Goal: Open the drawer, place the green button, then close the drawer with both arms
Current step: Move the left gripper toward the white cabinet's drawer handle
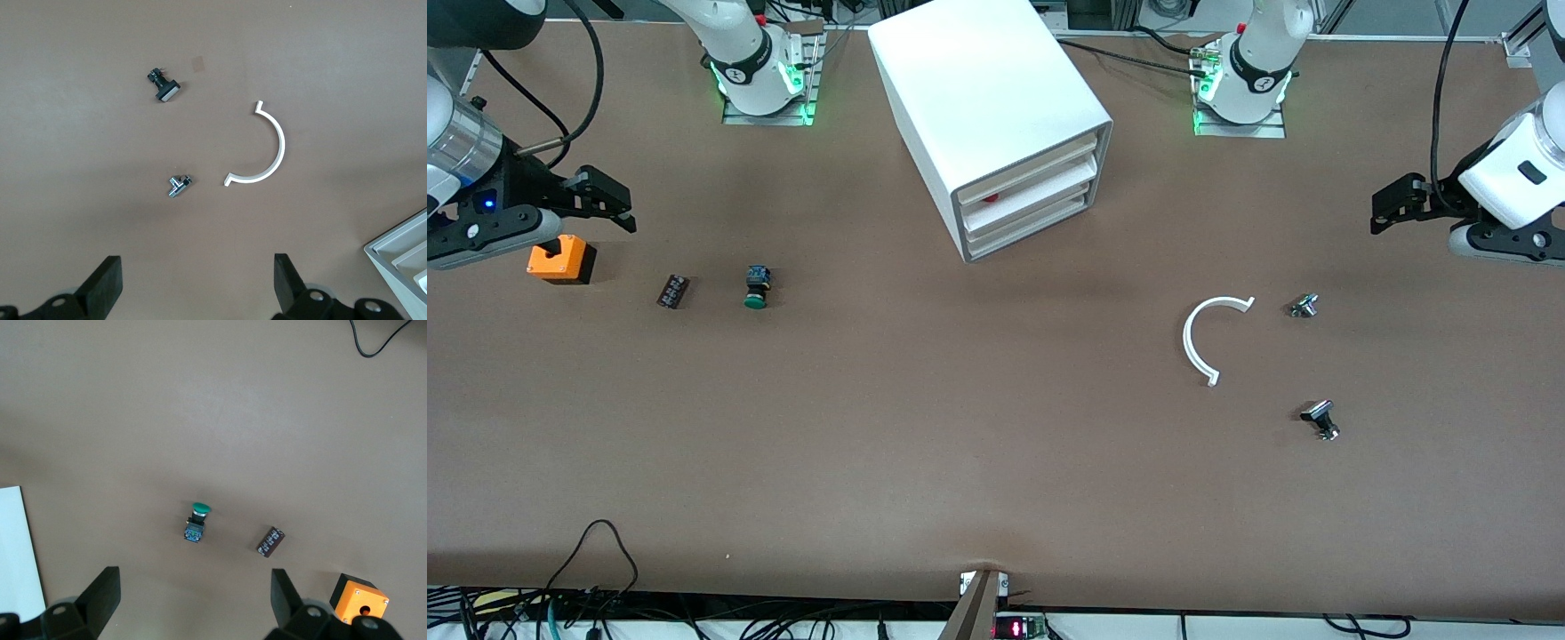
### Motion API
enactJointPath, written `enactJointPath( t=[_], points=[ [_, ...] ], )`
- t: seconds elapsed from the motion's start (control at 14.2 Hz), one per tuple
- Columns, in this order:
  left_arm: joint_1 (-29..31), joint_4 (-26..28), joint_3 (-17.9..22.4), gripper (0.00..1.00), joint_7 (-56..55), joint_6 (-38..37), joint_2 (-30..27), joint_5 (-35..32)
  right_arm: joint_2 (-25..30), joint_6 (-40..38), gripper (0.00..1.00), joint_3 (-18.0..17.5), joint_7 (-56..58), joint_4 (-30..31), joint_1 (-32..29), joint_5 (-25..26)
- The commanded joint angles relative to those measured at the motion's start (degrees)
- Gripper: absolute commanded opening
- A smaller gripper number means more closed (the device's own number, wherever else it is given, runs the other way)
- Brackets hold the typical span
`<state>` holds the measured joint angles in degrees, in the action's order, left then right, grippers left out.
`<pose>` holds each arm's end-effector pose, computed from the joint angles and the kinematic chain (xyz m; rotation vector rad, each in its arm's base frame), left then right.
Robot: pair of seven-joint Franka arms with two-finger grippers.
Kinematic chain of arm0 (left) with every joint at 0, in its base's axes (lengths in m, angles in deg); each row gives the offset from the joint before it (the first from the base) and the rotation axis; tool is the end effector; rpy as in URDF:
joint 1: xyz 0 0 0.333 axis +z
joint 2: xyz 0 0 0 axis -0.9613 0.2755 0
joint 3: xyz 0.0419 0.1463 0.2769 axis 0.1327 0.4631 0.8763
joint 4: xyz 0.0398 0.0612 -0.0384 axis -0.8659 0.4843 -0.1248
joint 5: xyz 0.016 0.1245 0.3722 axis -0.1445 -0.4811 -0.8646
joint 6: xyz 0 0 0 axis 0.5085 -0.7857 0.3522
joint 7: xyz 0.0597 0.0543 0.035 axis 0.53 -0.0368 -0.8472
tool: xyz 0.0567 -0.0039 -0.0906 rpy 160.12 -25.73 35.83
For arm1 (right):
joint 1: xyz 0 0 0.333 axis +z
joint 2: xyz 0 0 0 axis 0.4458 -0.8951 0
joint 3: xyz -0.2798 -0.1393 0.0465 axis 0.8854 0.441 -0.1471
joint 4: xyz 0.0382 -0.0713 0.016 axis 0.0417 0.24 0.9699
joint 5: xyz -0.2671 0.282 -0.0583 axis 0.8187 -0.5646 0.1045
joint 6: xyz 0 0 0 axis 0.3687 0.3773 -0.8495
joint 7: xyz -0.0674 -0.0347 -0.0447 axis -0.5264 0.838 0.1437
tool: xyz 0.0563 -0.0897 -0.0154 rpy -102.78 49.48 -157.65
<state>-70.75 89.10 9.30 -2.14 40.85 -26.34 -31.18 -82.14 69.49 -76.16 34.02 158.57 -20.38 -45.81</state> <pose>0.5627 -0.0210 0.5943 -3.1212 0.1813 0.1216 0.5637 0.0382 0.5793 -3.0744 -0.4886 -0.0082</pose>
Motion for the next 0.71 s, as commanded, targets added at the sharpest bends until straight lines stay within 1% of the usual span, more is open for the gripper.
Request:
enactJointPath(
  t=[0.0,0.28,0.42,0.64],
  points=[
    [-0.36,0.81,0.44,1.0,1.27,-0.44,-0.88,1.05,-0.54,-1.28,1.0,-0.15,0.35,-1.51,-0.12,0.65],
    [-0.97,0.64,0.0,1.0,0.66,-0.52,-0.44,1.83,-0.54,-1.28,1.0,-0.15,0.35,-1.51,-0.12,0.65],
    [-0.63,-0.14,0.0,1.0,0.75,-3.23,0.78,5.16,-0.54,-1.28,1.0,-0.15,0.35,-1.51,-0.12,0.65],
    [-1.15,-0.15,-0.09,1.0,0.75,-3.69,1.58,8.33,-0.45,-1.28,1.0,-0.15,0.35,-1.51,-0.12,0.65]
  ],
)
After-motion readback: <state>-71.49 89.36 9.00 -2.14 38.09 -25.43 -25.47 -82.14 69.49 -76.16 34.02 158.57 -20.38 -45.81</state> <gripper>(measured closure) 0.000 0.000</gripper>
